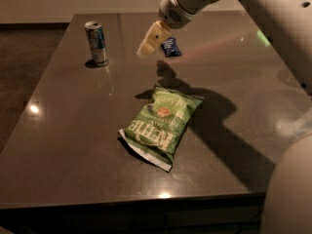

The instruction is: Knock redbull can over

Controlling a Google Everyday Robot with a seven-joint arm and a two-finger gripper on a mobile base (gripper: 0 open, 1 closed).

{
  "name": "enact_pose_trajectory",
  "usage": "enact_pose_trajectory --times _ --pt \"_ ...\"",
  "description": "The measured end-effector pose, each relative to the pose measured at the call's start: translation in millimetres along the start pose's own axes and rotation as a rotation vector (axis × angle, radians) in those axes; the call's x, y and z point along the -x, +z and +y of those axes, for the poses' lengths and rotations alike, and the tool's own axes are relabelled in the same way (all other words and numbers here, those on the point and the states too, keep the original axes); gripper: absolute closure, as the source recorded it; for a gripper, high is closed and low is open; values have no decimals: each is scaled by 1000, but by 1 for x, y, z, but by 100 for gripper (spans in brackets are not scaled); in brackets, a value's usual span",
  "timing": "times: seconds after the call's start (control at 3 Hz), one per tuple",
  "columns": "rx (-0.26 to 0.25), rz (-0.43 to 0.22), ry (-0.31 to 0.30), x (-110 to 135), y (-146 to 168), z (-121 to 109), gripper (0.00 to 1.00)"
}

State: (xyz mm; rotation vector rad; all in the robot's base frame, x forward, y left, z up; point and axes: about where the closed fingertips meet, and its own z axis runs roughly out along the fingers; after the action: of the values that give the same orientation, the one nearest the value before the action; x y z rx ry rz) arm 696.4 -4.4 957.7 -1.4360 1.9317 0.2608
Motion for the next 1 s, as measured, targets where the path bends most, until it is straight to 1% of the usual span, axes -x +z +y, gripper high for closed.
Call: enact_pose_trajectory --times 0.33,0.67,1.0 --pt "-16 -22 33 36 54 -4 0" --pt "-43 -53 62 59 83 -11 0" --pt "-29 -97 89 81 112 -11 0"
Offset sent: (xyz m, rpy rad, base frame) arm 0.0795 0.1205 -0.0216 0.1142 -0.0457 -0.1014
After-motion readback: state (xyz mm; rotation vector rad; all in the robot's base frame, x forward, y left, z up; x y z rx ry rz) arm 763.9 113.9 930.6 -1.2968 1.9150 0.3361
